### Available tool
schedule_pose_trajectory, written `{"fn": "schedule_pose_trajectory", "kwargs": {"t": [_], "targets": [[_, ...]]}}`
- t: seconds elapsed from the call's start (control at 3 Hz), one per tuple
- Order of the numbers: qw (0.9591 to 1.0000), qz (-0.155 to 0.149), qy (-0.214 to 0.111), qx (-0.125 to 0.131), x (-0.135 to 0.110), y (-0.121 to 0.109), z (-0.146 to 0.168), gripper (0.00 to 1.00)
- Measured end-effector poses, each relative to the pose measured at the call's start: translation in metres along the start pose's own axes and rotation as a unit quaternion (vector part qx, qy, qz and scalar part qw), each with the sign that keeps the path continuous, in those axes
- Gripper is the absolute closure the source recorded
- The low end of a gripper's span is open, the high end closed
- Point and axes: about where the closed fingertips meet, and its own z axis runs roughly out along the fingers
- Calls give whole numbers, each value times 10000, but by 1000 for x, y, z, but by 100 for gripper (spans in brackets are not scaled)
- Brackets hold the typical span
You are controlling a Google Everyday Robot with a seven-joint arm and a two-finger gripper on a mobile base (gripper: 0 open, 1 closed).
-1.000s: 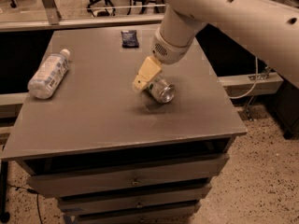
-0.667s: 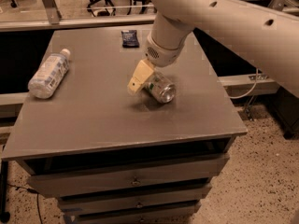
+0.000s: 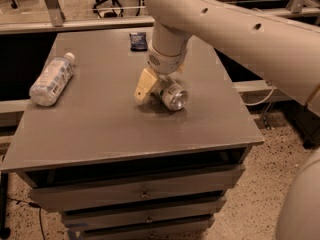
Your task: Place 7up can upright
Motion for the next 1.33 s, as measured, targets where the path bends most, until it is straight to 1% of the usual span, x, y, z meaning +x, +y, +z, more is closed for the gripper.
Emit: {"fn": "schedule_pose_trajectory", "kwargs": {"t": [0.33,0.67,1.0,1.33], "targets": [[9998,-73,14,188,-8,-1,-2,37],[9989,-202,-168,381,-17,-3,-16,60],[9955,-474,-549,602,-33,-3,-45,84],[9885,-780,-1142,616,-47,-4,-80,100]]}}
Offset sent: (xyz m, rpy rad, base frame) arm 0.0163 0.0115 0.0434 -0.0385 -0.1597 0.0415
